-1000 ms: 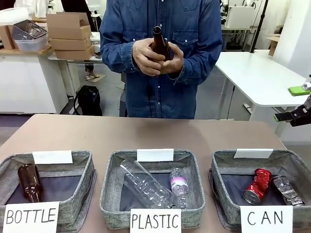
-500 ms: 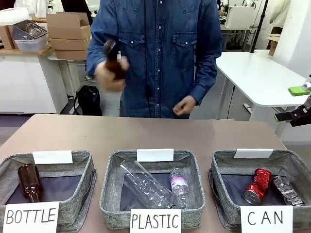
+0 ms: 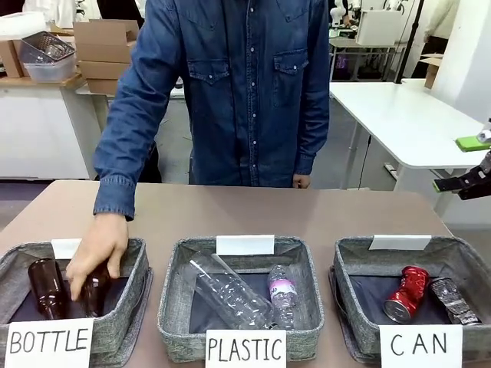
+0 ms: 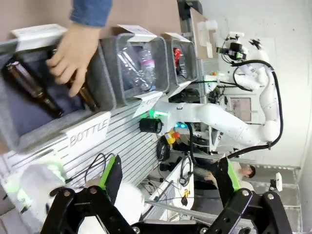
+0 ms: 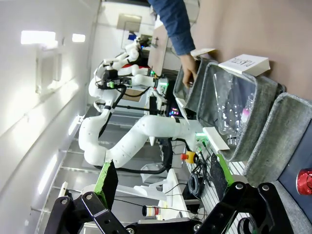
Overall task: Sort the can waste into the basket.
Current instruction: Pick up the can waste from the table and place it in the right Fabric basket.
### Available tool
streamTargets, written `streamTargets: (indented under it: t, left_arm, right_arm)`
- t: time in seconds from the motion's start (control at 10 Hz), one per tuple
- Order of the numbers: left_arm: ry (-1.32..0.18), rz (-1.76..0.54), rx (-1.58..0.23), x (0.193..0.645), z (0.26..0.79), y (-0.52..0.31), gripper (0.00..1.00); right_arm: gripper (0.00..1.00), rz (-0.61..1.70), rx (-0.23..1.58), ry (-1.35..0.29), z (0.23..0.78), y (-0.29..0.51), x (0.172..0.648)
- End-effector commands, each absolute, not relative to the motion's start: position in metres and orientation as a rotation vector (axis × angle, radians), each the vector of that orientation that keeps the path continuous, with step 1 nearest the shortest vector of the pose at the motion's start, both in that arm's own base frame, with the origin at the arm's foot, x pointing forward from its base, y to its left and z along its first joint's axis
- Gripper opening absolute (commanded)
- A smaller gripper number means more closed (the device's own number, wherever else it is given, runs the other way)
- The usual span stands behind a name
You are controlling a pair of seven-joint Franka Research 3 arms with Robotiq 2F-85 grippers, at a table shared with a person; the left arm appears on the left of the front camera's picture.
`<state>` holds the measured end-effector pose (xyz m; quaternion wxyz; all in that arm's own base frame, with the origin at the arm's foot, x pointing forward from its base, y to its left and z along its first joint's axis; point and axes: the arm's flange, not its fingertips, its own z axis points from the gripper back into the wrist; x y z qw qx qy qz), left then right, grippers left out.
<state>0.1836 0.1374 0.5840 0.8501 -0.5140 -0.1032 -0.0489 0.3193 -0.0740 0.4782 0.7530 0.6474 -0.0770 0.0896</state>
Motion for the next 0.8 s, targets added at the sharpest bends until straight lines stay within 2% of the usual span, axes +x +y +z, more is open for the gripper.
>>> streamTargets:
  t: [0.0,0.3,0.7]
  left_arm:
    - [-0.238,-0.075,-1.018,0.159,0.589,0.182,1.00]
    - [-0.251,-0.048,-1.042,0.148,0.576,0.190,1.00]
    - [-0.234,-0.108,-1.066,0.176,0.562,0.146,1.00]
  right_arm:
    - [1.00,0.220,1.411,-0.168,0.481,-0.078,0.319]
    - [1.00,0.220,1.411,-0.168,0.481,-0.078,0.319]
    - [1.00,0.220,1.411,-0.168,0.481,-0.078,0.319]
